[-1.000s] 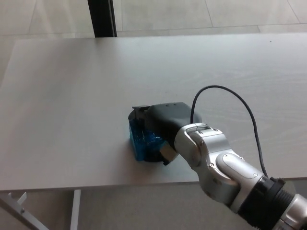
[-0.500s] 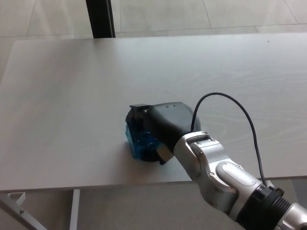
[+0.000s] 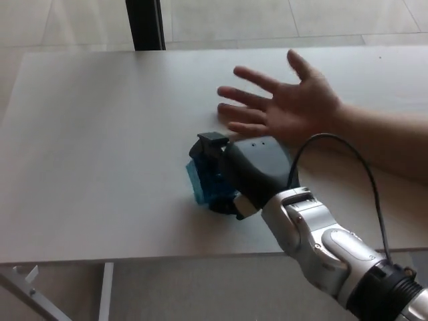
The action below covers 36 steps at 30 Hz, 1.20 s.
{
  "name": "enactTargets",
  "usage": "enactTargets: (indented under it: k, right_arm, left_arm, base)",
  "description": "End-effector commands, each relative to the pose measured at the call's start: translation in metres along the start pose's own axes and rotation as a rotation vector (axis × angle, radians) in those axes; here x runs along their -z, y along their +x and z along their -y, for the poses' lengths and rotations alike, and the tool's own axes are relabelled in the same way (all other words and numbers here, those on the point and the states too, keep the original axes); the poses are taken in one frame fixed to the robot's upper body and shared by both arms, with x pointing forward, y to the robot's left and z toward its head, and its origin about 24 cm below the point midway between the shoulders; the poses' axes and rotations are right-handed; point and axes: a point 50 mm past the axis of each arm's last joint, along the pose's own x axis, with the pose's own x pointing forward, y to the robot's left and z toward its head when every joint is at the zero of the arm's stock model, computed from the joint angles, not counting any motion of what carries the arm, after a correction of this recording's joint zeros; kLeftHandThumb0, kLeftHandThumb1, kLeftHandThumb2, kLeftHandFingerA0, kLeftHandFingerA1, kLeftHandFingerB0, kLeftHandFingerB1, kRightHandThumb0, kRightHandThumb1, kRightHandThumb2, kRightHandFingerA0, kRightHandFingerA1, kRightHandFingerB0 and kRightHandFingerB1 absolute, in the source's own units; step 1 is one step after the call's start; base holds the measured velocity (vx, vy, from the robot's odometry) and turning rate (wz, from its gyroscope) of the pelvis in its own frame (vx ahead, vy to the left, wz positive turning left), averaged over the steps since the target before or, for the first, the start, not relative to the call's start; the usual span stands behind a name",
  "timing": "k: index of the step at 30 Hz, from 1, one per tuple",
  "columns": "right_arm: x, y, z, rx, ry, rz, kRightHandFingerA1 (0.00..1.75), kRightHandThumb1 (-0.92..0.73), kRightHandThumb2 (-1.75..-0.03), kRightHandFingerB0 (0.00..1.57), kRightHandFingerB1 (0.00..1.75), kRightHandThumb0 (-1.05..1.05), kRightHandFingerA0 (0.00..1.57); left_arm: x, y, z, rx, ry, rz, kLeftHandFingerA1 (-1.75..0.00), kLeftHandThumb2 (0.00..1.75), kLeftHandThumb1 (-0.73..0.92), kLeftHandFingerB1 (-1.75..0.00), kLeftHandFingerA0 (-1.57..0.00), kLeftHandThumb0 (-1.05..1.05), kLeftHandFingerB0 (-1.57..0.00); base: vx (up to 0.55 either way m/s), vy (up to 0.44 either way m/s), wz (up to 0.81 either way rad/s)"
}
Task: The robot uses its right hand to pick up a cube kept in the middle of the desk infront of it and hands it to a person
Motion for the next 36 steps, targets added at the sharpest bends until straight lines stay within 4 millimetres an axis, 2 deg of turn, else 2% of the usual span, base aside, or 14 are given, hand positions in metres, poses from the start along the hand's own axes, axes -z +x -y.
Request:
enactTargets:
  k: [1, 4, 9, 11, 12, 14, 15, 17, 18, 20, 23, 26, 30, 36]
  right_arm:
    - [0.002, 0.009, 0.039, 0.197, -0.016, 0.115, 1.62, -0.62, -0.79, 0.85, 1.04, -0.22, 0.83]
    - [-0.003, 0.016, 0.065, 0.243, -0.011, 0.142, 1.53, -0.52, -1.00, 0.89, 1.07, -0.17, 0.87]
    - [-0.004, 0.029, 0.114, 0.350, -0.035, 0.165, 1.40, -0.56, -0.78, 0.92, 0.83, -0.18, 0.89]
    - [-0.001, 0.036, 0.146, 0.418, -0.053, 0.175, 1.54, -0.59, -0.77, 0.89, 0.90, -0.21, 0.85]
    - [-0.001, 0.037, 0.150, 0.427, -0.055, 0.174, 1.54, -0.59, -0.77, 0.89, 0.90, -0.21, 0.85]
    - [0.004, 0.040, 0.175, 0.450, -0.049, 0.152, 1.40, -0.58, -0.77, 0.90, 0.83, -0.20, 0.89]
    - [0.007, 0.042, 0.182, 0.441, -0.059, 0.130, 1.45, -0.61, -0.70, 0.89, 0.77, -0.24, 0.85]
    - [0.009, 0.043, 0.186, 0.450, -0.062, 0.124, 1.52, -0.61, -0.75, 0.91, 0.79, -0.25, 0.88]
    - [0.012, 0.044, 0.186, 0.454, -0.069, 0.115, 1.55, -0.58, -0.76, 0.93, 0.77, -0.24, 0.95]
    - [0.023, 0.047, 0.181, 0.439, -0.092, 0.076, 1.45, -0.59, -0.69, 0.92, 0.75, -0.24, 0.90]
    - [0.037, 0.049, 0.170, 0.381, -0.163, 0.014, 1.50, -0.59, -0.57, 0.90, 0.72, -0.32, 0.86]
    - [0.045, 0.050, 0.162, 0.364, -0.153, -0.009, 1.58, -0.53, -0.60, 0.91, 0.65, -0.31, 0.86]
    - [0.055, 0.052, 0.143, 0.295, -0.141, -0.056, 1.55, -0.59, -0.58, 0.90, 0.64, -0.34, 0.89]
    - [0.062, 0.053, 0.097, 0.181, -0.087, -0.168, 1.65, -0.55, -0.56, 0.89, 0.61, -0.35, 0.93]
  left_arm:
    - [-0.001, -0.002, -0.008, -0.022, 0.015, 0.015, -1.04, 0.63, 0.72, -0.96, -0.57, -0.80, -0.41]
    - [0.001, -0.002, -0.009, -0.027, -0.009, 0.001, -1.02, 0.63, 0.71, -0.95, -0.56, -0.77, -0.40]
    - [0.004, -0.004, -0.011, -0.031, -0.012, 0.003, -1.05, 0.63, 0.72, -0.96, -0.58, -0.79, -0.41]
    - [0.004, -0.004, -0.013, -0.043, 0.003, 0.002, -1.05, 0.63, 0.72, -0.96, -0.58, -0.77, -0.42]
    - [0.005, -0.004, -0.013, -0.046, -0.011, -0.001, -1.05, 0.63, 0.72, -0.96, -0.58, -0.77, -0.42]
    - [0.005, -0.004, -0.013, -0.052, -0.003, -0.007, -1.01, 0.63, 0.73, -0.93, -0.57, -0.75, -0.40]
    - [0.004, -0.004, -0.013, -0.052, 0.001, -0.005, -1.03, 0.63, 0.73, -0.93, -0.58, -0.75, -0.39]
    - [0.004, -0.004, -0.013, -0.049, 0.011, -0.002, -1.02, 0.64, 0.74, -0.92, -0.56, -0.74, -0.38]
    - [0.004, -0.004, -0.013, -0.046, 0.016, -0.002, -1.04, 0.64, 0.74, -0.95, -0.56, -0.77, -0.40]
    - [0.005, -0.004, -0.013, -0.040, 0.017, -0.004, -1.05, 0.64, 0.74, -0.96, -0.55, -0.78, -0.41]
    - [0.010, -0.005, -0.013, -0.043, 0.001, -0.014, -1.03, 0.63, 0.73, -0.94, -0.58, -0.77, -0.39]
    - [0.012, -0.005, -0.012, -0.045, 0.001, -0.023, -1.01, 0.63, 0.74, -0.92, -0.59, -0.75, -0.39]
    - [0.011, -0.005, -0.010, -0.039, 0.007, -0.016, -1.02, 0.64, 0.74, -0.93, -0.56, -0.75, -0.39]
    - [0.011, -0.004, -0.006, -0.023, -0.003, -0.006, -1.01, 0.64, 0.73, -0.93, -0.57, -0.77, -0.39]
  base:
    - [0.00, 0.000, 0.00]
    - [0.00, 0.000, 0.00]
    - [0.00, 0.000, 0.00]
    - [0.00, 0.000, 0.00]
    - [0.00, 0.000, 0.00]
    - [0.00, 0.000, 0.00]
    - [0.00, 0.000, 0.00]
    - [0.00, 0.000, 0.00]
    - [0.00, 0.000, 0.00]
    - [0.00, 0.000, 0.00]
    - [0.00, 0.000, 0.00]
    - [0.00, 0.000, 0.00]
    - [0.00, 0.000, 0.00]
    - [0.00, 0.000, 0.00]
